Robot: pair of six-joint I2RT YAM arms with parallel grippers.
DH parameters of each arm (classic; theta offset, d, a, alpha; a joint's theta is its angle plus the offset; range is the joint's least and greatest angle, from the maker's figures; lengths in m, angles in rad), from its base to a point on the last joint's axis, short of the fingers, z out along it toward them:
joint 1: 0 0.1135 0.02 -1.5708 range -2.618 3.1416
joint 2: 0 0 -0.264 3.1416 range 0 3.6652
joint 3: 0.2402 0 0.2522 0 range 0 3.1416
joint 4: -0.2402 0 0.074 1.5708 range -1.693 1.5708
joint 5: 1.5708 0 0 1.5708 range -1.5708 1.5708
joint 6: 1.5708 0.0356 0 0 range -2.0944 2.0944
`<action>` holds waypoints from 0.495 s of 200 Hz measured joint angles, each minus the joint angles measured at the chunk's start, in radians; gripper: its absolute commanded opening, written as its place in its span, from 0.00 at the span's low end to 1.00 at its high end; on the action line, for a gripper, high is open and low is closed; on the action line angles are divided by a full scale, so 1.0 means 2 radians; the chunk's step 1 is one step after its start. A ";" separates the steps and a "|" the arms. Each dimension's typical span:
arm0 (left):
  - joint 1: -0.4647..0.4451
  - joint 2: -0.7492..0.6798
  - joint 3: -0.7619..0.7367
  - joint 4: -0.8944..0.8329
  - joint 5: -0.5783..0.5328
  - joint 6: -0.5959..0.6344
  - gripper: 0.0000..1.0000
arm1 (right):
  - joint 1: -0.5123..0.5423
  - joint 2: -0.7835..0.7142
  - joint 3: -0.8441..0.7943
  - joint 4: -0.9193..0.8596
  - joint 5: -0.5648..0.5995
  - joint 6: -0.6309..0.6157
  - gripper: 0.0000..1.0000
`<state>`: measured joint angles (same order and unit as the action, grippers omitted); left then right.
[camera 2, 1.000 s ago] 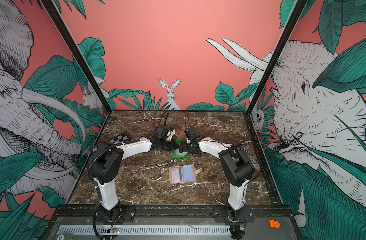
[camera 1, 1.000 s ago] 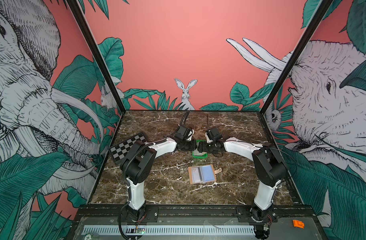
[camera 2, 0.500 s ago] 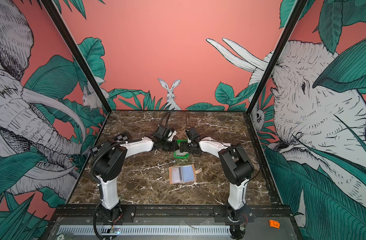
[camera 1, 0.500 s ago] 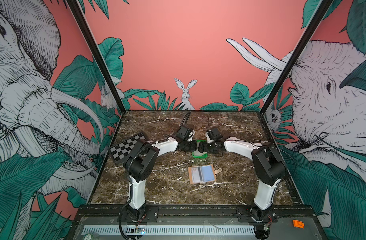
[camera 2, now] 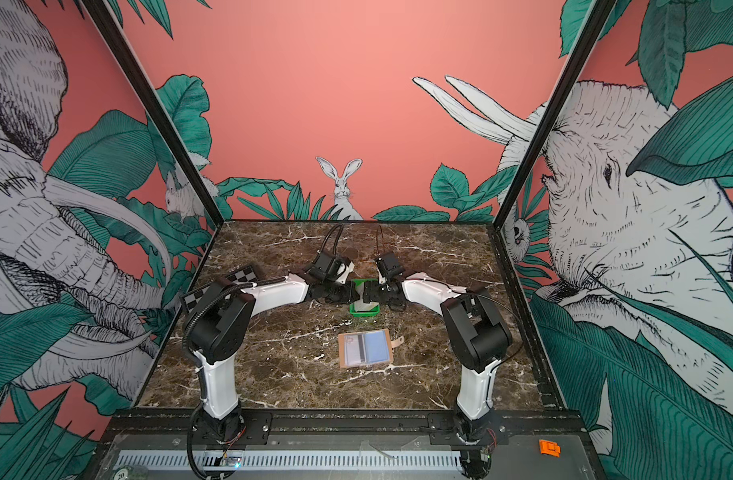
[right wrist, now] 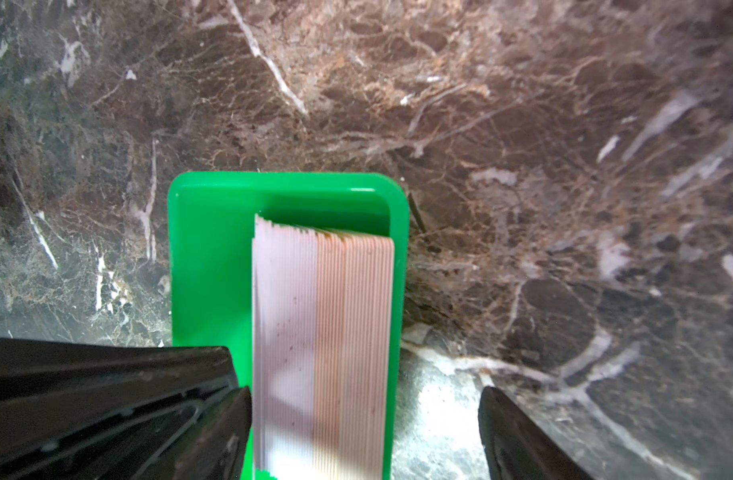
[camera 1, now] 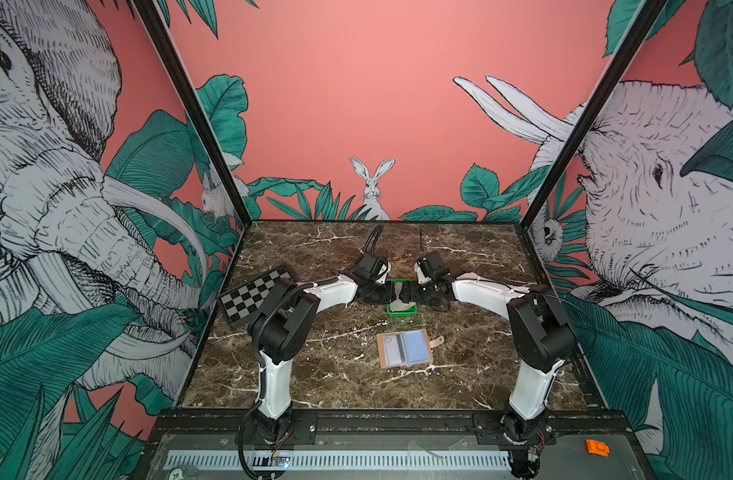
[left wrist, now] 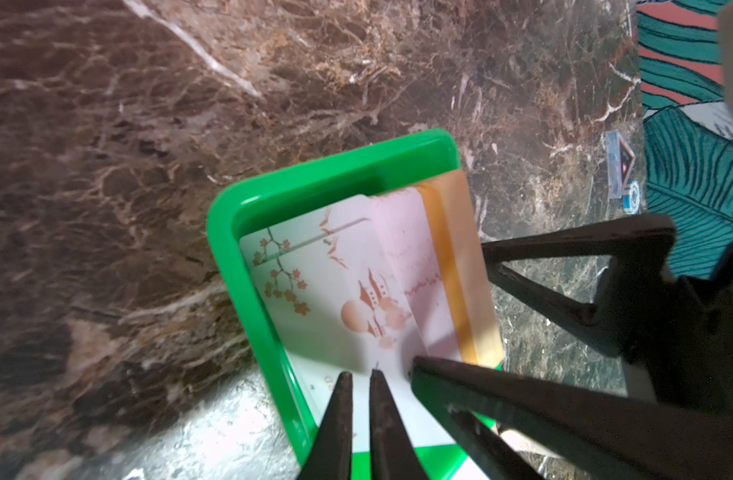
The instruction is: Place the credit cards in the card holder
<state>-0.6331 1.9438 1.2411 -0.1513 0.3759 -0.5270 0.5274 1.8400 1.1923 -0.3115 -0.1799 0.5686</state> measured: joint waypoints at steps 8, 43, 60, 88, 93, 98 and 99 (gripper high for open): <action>0.000 0.000 0.000 0.000 0.001 0.000 0.15 | 0.000 -0.003 0.000 -0.002 0.002 -0.001 0.84; 0.000 0.001 0.000 0.001 0.005 -0.002 0.15 | -0.002 -0.014 0.000 -0.010 0.006 -0.006 0.83; 0.000 0.002 0.000 0.002 0.007 -0.004 0.16 | -0.002 -0.024 0.000 -0.013 0.006 -0.008 0.81; 0.000 0.005 0.000 0.005 0.012 -0.008 0.15 | -0.002 -0.046 -0.001 -0.016 0.000 -0.008 0.73; 0.000 0.005 0.000 0.005 0.012 -0.010 0.15 | -0.002 -0.051 -0.002 -0.016 -0.002 -0.007 0.72; 0.000 0.005 0.000 0.006 0.013 -0.010 0.16 | -0.002 -0.056 -0.003 -0.015 -0.006 -0.007 0.70; 0.000 0.005 0.000 0.006 0.013 -0.010 0.16 | -0.002 -0.057 -0.003 -0.015 -0.007 -0.007 0.70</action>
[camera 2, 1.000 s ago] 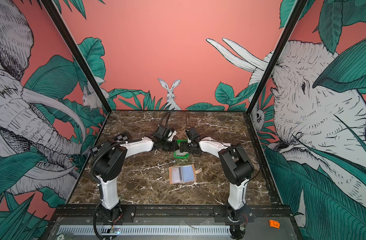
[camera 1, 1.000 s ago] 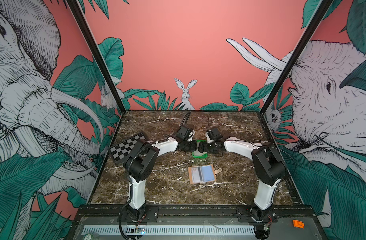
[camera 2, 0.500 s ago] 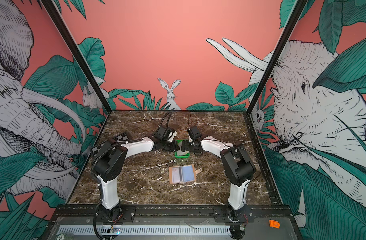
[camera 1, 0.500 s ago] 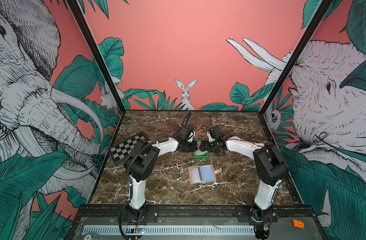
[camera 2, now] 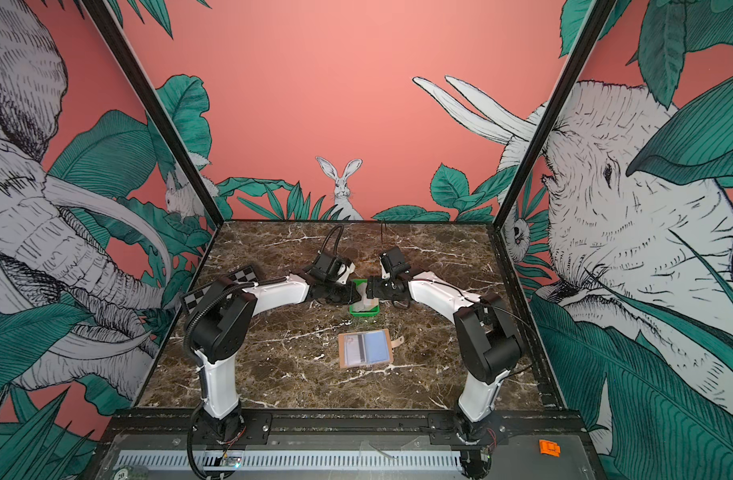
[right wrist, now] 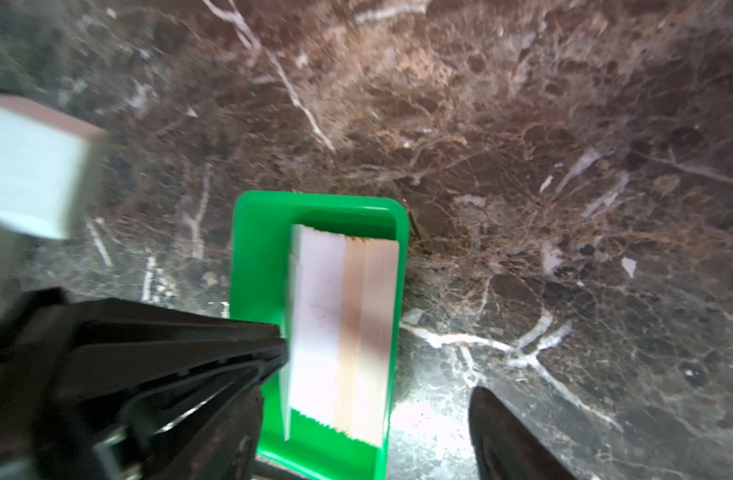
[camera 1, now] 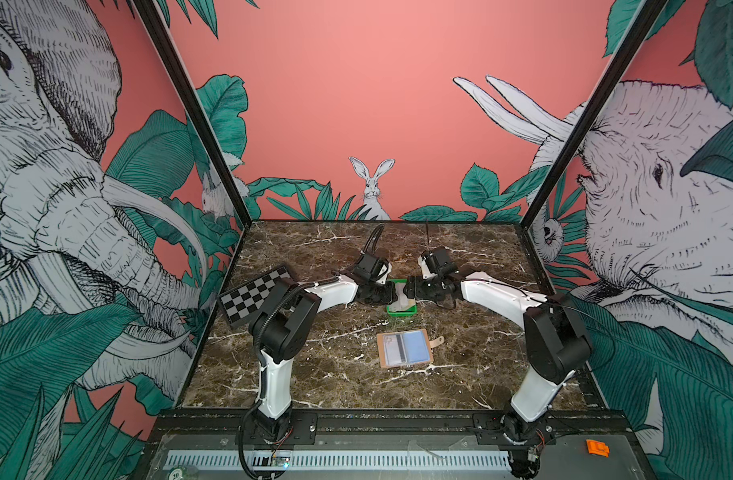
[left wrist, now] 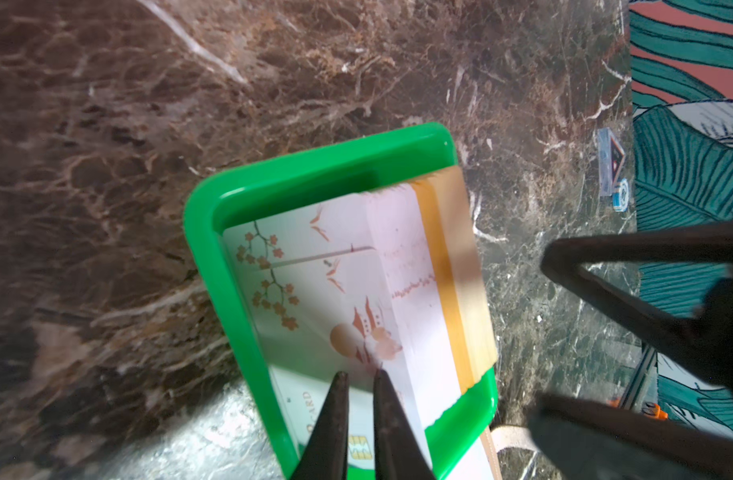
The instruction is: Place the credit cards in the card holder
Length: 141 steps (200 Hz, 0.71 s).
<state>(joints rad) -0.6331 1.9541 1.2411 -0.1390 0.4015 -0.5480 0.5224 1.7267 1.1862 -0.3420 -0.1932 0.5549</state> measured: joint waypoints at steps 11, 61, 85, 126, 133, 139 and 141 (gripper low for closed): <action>0.000 0.000 0.000 0.001 0.001 -0.001 0.16 | 0.000 -0.009 -0.003 0.001 -0.009 0.004 0.66; 0.000 0.001 0.000 0.005 0.001 -0.005 0.15 | 0.012 -0.014 -0.012 0.013 -0.044 0.031 0.36; 0.000 0.001 0.000 0.005 0.001 -0.006 0.15 | 0.023 -0.014 -0.020 0.020 -0.051 0.047 0.25; 0.000 0.001 0.000 0.006 0.001 -0.008 0.14 | 0.034 -0.005 -0.021 0.028 -0.051 0.067 0.19; 0.000 0.001 0.000 0.006 0.001 -0.008 0.14 | 0.035 -0.002 -0.021 0.028 -0.051 0.070 0.18; 0.000 0.001 0.000 0.006 0.001 -0.008 0.14 | 0.036 0.001 -0.021 0.028 -0.051 0.073 0.17; 0.000 0.001 0.000 0.006 0.001 -0.009 0.14 | 0.037 0.002 -0.021 0.029 -0.051 0.074 0.17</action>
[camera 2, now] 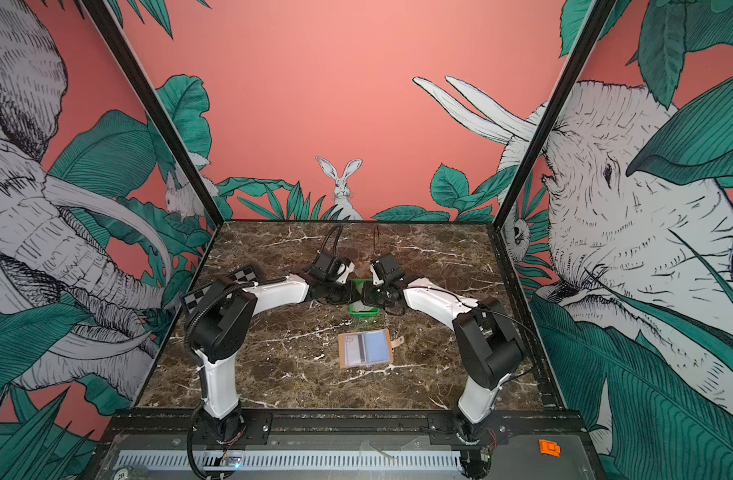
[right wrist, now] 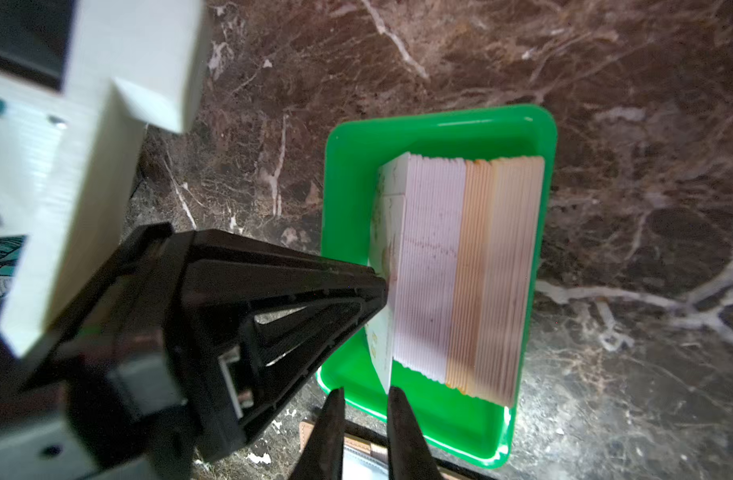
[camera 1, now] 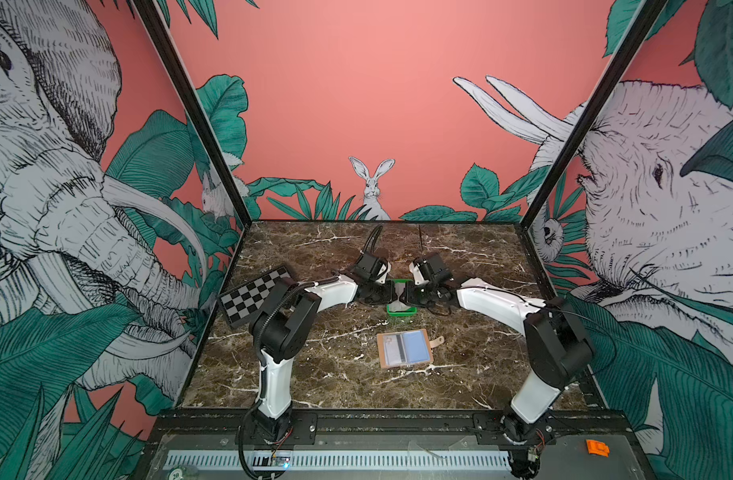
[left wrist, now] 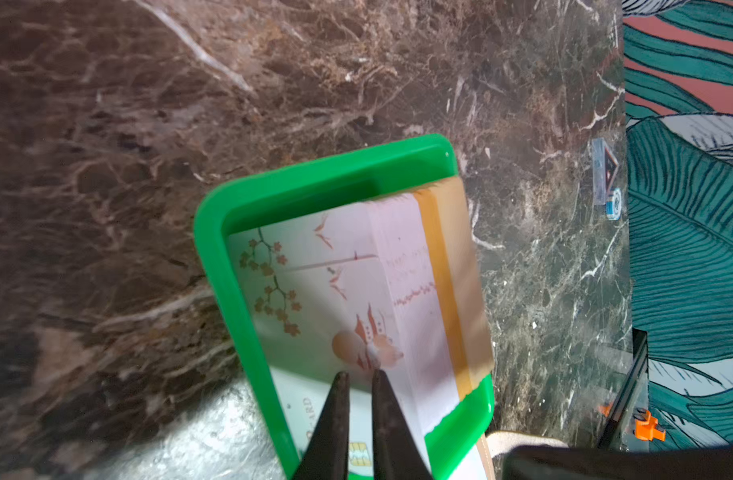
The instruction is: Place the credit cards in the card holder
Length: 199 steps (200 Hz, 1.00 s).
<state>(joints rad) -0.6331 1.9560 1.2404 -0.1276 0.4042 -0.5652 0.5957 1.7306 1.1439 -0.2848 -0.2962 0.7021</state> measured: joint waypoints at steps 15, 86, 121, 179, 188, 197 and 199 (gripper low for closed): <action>0.000 0.000 0.000 0.000 0.000 0.000 0.15 | 0.002 0.008 0.000 0.002 0.000 0.005 0.16; 0.000 0.000 -0.003 0.008 0.000 -0.002 0.14 | 0.011 0.017 0.000 0.002 0.006 0.016 0.15; 0.000 0.000 -0.003 0.010 0.000 -0.002 0.14 | 0.012 0.017 0.000 0.002 0.012 0.018 0.14; 0.000 0.000 -0.003 0.011 0.001 -0.002 0.14 | 0.013 0.023 0.000 0.002 0.013 0.022 0.13; 0.000 0.000 -0.003 0.011 0.001 -0.002 0.14 | 0.013 0.024 0.000 0.002 0.013 0.022 0.13; 0.000 0.000 -0.003 0.011 0.001 -0.002 0.14 | 0.014 0.026 0.000 0.002 0.013 0.023 0.13; 0.000 0.000 -0.003 0.011 0.001 -0.002 0.14 | 0.014 0.026 0.000 0.002 0.013 0.023 0.13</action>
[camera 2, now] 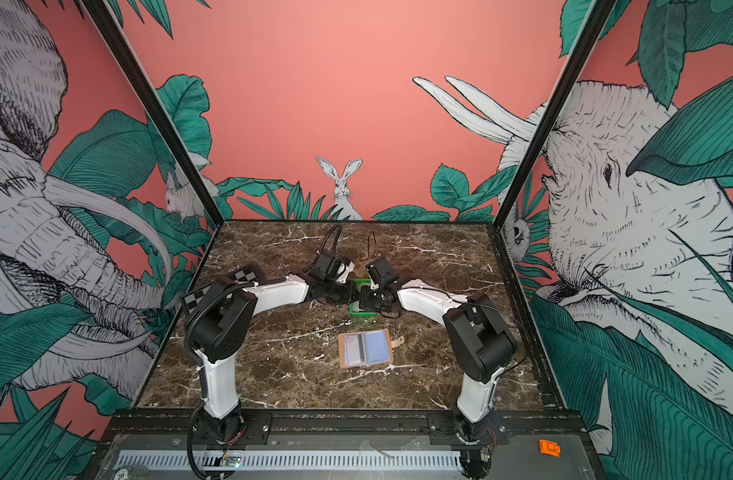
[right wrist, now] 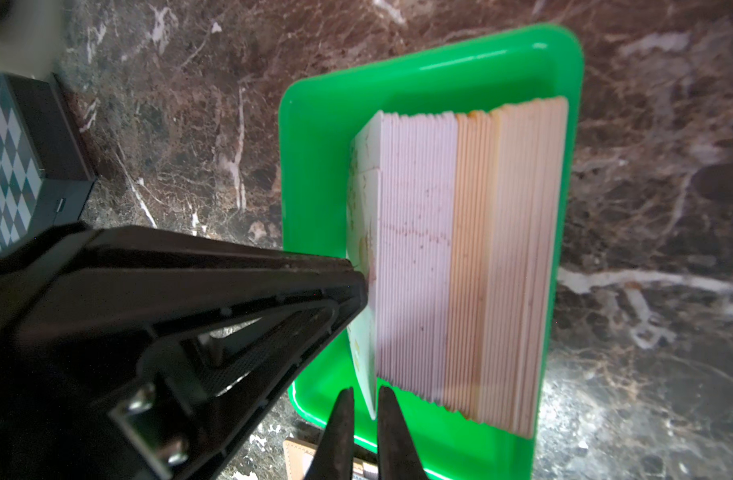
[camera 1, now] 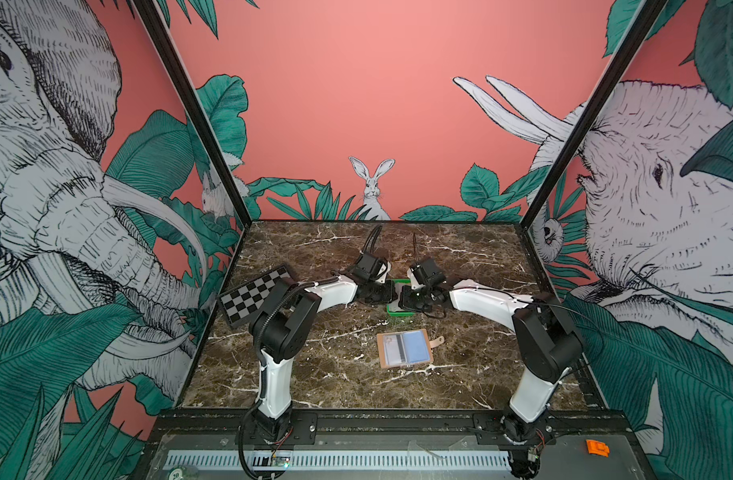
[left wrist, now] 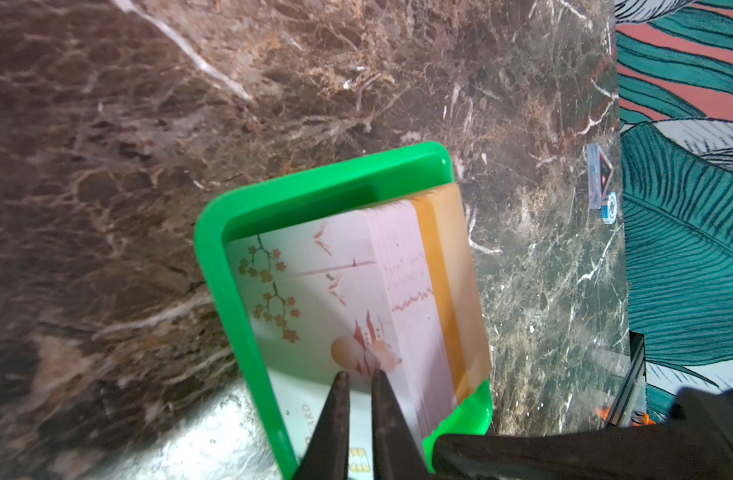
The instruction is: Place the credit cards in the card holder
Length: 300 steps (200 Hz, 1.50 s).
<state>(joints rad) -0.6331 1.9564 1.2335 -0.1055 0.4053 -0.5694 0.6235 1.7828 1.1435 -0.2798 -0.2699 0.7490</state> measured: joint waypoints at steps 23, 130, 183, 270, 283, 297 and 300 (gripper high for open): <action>0.000 0.000 0.000 0.000 0.000 0.000 0.14 | 0.001 0.003 0.000 0.000 0.000 0.002 0.12; 0.000 -0.002 -0.002 0.000 0.001 -0.005 0.15 | 0.003 0.013 -0.001 0.004 0.000 0.003 0.03; 0.000 -0.055 -0.023 -0.014 -0.004 -0.005 0.18 | 0.003 -0.011 -0.017 0.001 0.003 0.003 0.01; 0.000 -0.169 -0.106 0.005 0.003 -0.021 0.21 | 0.003 -0.077 -0.036 -0.020 0.016 -0.006 0.00; 0.000 -0.185 -0.131 0.018 0.009 -0.030 0.22 | 0.003 -0.093 -0.043 -0.023 0.016 -0.011 0.00; 0.000 -0.202 -0.157 0.034 0.017 -0.039 0.22 | 0.002 -0.113 -0.051 -0.025 0.016 -0.017 0.00; 0.000 -0.205 -0.162 0.039 0.018 -0.042 0.22 | 0.002 -0.118 -0.052 -0.025 0.015 -0.018 0.00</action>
<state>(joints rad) -0.6331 1.5463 0.9089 -0.0277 0.4419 -0.6537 0.6277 1.5467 1.0389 -0.3298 -0.2401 0.7128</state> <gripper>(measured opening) 0.216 0.051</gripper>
